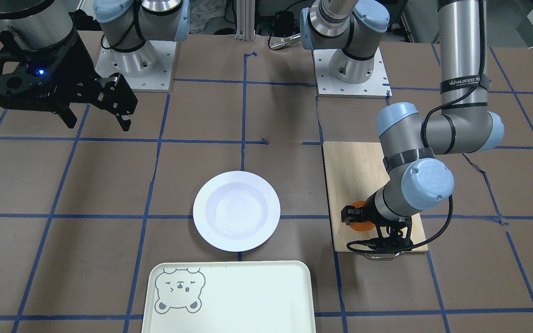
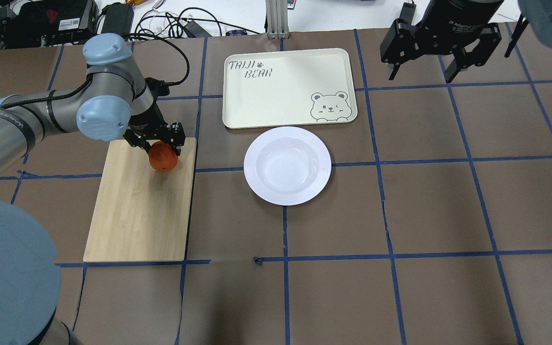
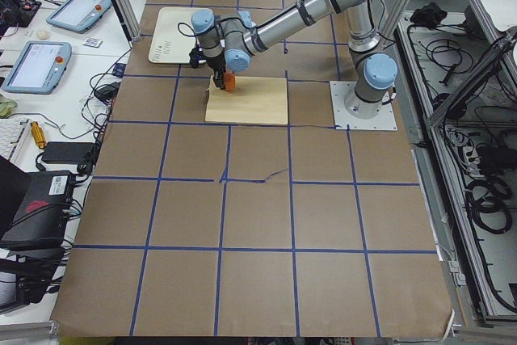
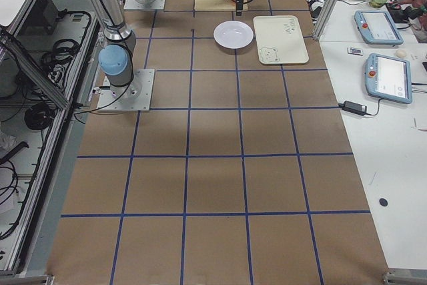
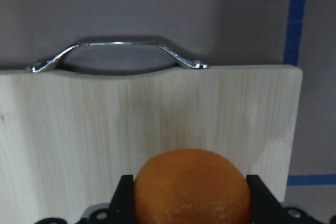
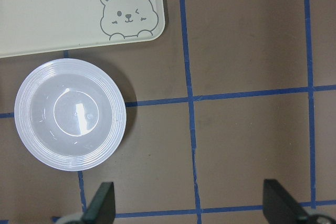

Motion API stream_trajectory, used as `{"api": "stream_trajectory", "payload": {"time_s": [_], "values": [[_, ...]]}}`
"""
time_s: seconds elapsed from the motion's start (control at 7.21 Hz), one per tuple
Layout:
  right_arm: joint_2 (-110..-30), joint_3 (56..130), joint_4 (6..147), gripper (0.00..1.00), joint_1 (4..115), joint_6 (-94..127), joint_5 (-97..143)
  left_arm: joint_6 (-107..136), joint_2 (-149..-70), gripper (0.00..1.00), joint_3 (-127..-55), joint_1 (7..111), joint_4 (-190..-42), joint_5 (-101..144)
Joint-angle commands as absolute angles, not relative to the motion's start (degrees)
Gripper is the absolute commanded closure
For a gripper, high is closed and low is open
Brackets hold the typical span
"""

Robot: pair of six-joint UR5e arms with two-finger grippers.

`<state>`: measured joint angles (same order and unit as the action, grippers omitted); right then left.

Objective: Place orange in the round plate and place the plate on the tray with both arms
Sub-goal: 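Carry the orange with the left gripper over the white plate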

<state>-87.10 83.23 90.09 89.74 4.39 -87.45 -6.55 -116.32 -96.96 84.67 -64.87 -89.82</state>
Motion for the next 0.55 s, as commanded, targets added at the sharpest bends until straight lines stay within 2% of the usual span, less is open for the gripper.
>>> {"api": "stream_trajectory", "payload": {"time_s": [0.0, 0.42], "values": [[-87.10, 83.23, 90.00, 0.00, 89.74, 4.39, -87.45, 2.22, -115.93, 0.76, -93.01, 89.96, -67.13, -86.94], [-87.19, 83.32, 90.00, 0.00, 89.74, 4.39, -87.54, 24.36, -117.33, 0.76, -90.18, 101.49, -66.28, -81.42]]}}
